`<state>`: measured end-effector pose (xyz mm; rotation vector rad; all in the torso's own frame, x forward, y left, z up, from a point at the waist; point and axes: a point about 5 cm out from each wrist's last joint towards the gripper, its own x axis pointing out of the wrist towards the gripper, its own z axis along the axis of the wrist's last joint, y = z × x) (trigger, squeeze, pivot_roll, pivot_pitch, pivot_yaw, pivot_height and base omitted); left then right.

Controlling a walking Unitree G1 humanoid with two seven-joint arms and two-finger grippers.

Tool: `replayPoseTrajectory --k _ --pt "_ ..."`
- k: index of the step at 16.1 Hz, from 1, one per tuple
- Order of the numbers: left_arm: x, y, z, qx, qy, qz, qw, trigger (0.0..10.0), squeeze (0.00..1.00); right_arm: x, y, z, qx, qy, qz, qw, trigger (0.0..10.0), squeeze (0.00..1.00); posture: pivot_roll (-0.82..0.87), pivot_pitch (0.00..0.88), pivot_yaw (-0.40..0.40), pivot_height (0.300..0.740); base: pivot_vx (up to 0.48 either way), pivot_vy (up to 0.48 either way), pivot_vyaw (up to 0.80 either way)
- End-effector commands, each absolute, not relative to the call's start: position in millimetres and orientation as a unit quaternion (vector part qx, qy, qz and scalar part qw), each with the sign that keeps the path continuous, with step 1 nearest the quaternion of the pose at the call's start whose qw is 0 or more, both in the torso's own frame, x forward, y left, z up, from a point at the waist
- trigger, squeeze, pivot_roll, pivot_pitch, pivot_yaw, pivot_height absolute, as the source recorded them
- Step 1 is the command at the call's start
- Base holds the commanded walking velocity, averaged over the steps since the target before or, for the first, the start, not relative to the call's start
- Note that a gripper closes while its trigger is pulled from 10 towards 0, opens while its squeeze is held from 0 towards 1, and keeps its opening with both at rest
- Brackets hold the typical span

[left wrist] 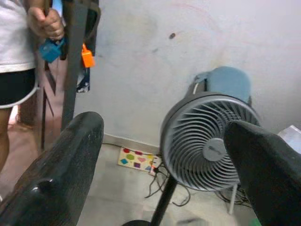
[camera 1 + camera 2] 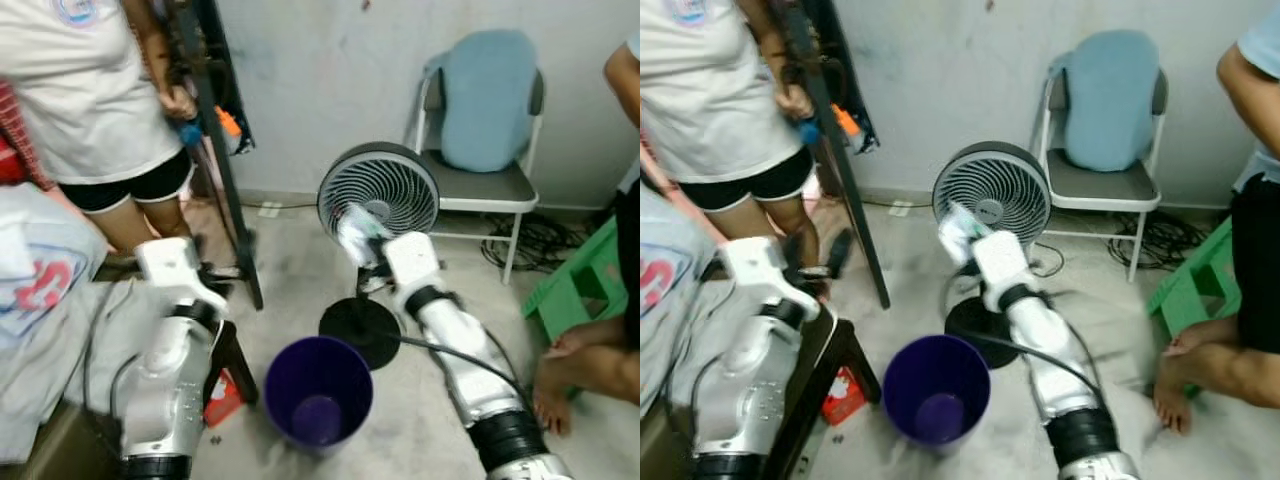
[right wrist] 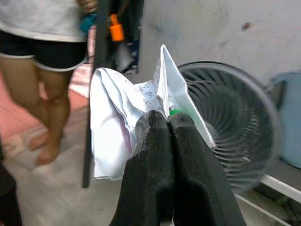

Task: Clean up the room

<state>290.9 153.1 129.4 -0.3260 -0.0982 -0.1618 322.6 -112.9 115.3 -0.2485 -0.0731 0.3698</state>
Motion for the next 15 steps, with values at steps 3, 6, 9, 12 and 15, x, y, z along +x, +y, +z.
replayPoseTrajectory --k 3,6,9,12,15 --pt "291.5 161.0 130.1 -0.152 -0.048 -0.067 0.985 10.0 0.0 323.5 -105.2 117.9 -0.117 -0.044 0.191 0.974 10.0 0.0 -0.05 0.002 0.021 0.74 0.0 0.0 0.0" --pt "292.6 161.5 128.8 -0.152 -0.038 -0.068 0.985 10.0 0.0 325.0 -105.1 119.0 -0.112 -0.044 0.186 0.975 10.0 0.0 -0.05 0.001 0.029 0.74 0.0 0.0 0.0" --pt "286.0 172.4 117.7 -0.131 0.002 -0.108 0.985 10.0 0.0 326.3 -103.1 115.3 -0.092 -0.025 0.171 0.981 10.0 0.0 -0.05 0.0 0.036 0.74 0.0 0.0 0.0" --pt "268.1 179.2 108.1 -0.106 0.037 -0.163 0.98 10.0 0.0 320.3 -104.2 97.4 -0.107 0.021 0.166 0.98 10.0 0.0 -0.02 0.029 0.034 0.74 0.0 0.0 0.0" --pt "248.9 194.3 102.3 -0.095 0.063 -0.187 0.976 10.0 0.0 314.0 -114.7 87.5 -0.11 0.048 0.13 0.984 10.0 0.0 -0.03 0.081 0.044 0.74 0.0 0.0 0.0"
